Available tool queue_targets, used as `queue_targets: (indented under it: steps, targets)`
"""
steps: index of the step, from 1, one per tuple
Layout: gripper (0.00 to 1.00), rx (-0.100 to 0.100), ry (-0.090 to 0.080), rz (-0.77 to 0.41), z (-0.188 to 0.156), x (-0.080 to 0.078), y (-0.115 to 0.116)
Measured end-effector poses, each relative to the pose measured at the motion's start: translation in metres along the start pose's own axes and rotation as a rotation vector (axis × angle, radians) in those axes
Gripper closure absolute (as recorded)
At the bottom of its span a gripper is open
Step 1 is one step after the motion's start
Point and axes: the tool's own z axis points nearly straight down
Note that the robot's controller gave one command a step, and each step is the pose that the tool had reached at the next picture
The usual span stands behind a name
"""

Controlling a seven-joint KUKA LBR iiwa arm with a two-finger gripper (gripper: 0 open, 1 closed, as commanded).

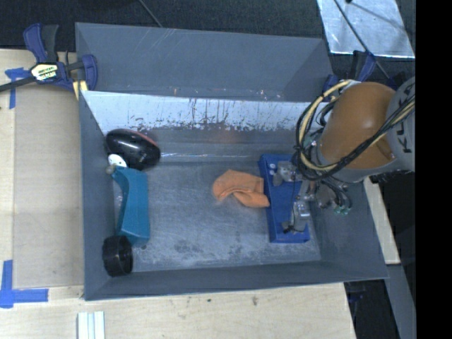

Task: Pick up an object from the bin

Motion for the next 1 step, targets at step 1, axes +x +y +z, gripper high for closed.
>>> queue_targets:
  steps: [1]
  targets:
    - [0.0, 0.003, 0.0, -0.028, 0.0197, -0.0084, 0.038]
